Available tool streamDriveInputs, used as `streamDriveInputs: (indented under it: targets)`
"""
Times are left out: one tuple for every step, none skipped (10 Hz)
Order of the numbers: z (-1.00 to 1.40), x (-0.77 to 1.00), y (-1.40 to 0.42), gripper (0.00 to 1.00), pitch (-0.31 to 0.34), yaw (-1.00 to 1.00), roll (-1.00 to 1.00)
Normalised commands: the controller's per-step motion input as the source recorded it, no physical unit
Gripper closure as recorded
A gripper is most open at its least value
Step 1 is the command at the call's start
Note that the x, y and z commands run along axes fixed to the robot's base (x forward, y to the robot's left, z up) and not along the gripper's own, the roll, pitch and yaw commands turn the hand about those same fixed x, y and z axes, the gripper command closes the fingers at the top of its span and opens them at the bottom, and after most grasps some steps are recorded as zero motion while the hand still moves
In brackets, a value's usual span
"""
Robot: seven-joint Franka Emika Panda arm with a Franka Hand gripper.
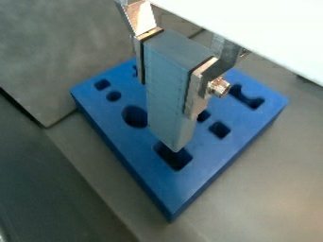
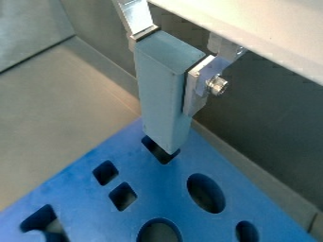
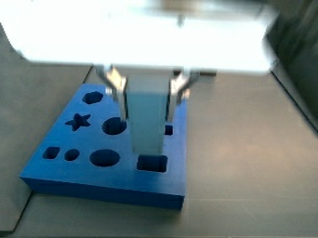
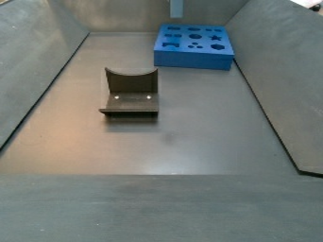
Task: Insert the rectangle object.
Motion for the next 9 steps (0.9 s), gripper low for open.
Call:
streamDriveInputs:
  targets:
    - [-0.47,0.15,-0.07,1.0,-0.039,-0.13,0.02]
    - [-0.36,0.0,0.0,1.0,-0.023,-0.07,0.0]
    - [-0.3,0.0,0.0,1.0,-0.013,-0.03,0.0]
    - [-0.27,0.0,0.0,1.0,-0.02,0.0,0.0]
    - [-0.33,0.0,0.0,1.0,-0.026,0.04,0.0]
    - [-0.41,0.09,-0.03,1.0,-0.036,0.01,0.0]
    - [-0.47,0.2,-0.05,1.0,-0.023,0.0,0.0]
    - [-0.5,0.21,-0.03,1.0,-0.001,0.0,0.0]
    - [-0.53,0.12,0.0,1.0,-0.026,0.0,0.0]
